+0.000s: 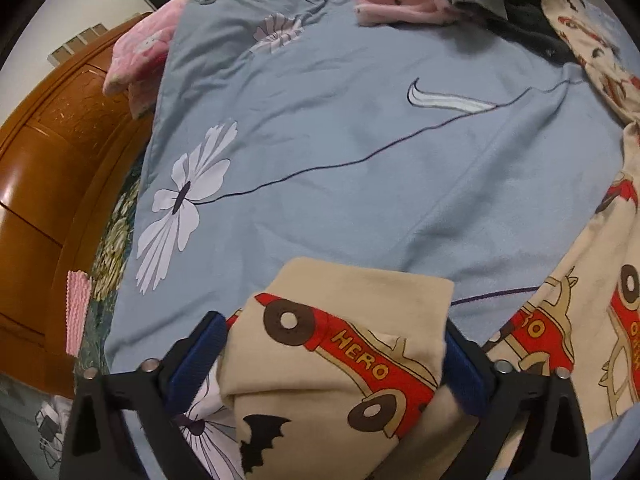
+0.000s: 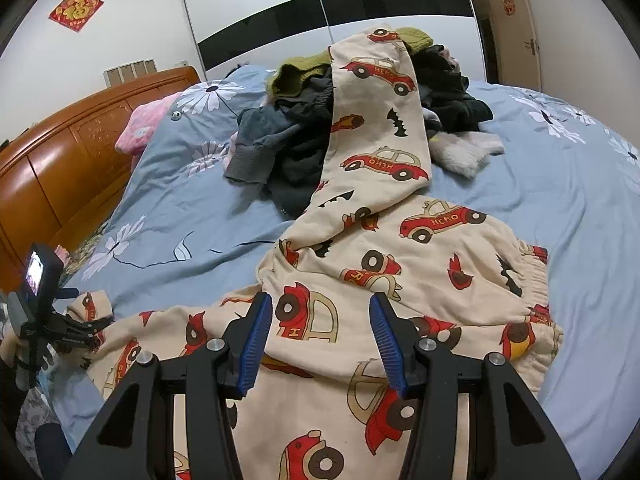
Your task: Fold clothes
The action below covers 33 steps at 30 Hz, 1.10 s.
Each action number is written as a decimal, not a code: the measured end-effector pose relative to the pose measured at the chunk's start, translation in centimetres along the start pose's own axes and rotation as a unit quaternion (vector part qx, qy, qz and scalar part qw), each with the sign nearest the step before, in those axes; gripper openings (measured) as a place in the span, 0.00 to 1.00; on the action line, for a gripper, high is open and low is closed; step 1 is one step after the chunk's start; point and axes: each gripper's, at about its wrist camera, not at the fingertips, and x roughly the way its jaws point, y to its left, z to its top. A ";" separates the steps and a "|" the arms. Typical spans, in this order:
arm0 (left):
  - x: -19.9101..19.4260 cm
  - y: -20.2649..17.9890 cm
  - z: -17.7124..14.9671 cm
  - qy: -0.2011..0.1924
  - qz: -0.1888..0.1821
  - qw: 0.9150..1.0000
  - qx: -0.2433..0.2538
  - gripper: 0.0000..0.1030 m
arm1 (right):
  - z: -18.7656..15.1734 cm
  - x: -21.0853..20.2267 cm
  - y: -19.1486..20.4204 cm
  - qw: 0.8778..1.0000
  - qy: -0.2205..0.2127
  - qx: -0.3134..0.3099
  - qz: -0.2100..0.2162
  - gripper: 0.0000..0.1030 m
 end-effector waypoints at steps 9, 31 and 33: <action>-0.8 2.2 -0.5 -0.017 -0.065 0.996 -0.055 0.43 | 0.2 0.2 0.6 1.000 0.001 0.000 0.001 0.50; -2.4 7.8 -1.3 -0.052 -0.136 0.977 -0.156 0.06 | 0.3 0.4 0.6 1.000 0.003 0.020 -0.002 0.50; -3.1 9.1 -1.2 -0.062 -0.127 0.976 -0.168 0.06 | 0.3 0.4 0.4 1.000 0.005 0.022 -0.003 0.50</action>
